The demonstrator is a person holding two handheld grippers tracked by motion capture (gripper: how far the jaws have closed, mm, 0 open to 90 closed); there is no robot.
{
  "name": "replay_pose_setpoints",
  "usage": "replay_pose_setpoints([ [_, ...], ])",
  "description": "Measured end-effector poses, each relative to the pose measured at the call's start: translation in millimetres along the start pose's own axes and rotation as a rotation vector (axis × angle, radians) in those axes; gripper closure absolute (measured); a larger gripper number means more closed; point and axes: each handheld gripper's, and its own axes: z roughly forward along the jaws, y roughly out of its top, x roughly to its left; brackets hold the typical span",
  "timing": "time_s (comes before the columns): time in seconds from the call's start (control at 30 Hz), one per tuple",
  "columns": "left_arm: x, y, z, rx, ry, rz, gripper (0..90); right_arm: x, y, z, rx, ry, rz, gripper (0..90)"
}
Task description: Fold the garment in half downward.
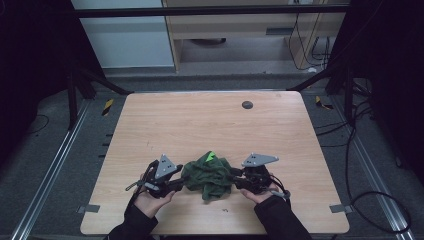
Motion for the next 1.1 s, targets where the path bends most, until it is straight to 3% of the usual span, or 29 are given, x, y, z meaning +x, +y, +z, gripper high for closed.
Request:
replay_pose_setpoints([
  [0.17,4.8,12.3,15.6,0.010,-0.001,-0.014,58.1,-3.5,10.0,6.4,-0.009,-0.008,-0.001,69.1],
  [0.33,2.1,14.4,31.0,0.041,-0.031,-0.016,58.8,-7.8,12.1,19.1,0.027,-0.004,0.018,69.3],
  [0.47,-0.5,12.8,39.7,0.064,-0.048,-0.014,69.0,-9.1,11.2,26.1,0.060,0.002,0.019,76.8],
  [0.5,-0.8,12.5,39.8,0.070,-0.047,-0.006,76.8,-9.0,10.4,26.5,0.068,0.009,0.014,82.0],
  [0.67,-2.4,10.9,36.9,0.078,-0.053,-0.006,88.0,-7.2,9.2,24.9,0.080,0.021,0.009,87.6],
  [0.93,-12.9,6.0,12.7,0.037,-0.083,0.026,89.4,2.9,4.8,9.8,0.059,0.060,-0.014,88.5],
  [1.1,-26.9,-5.1,1.4,0.043,-0.116,0.046,89.4,9.6,-4.1,2.1,0.072,0.080,-0.017,87.9],
])
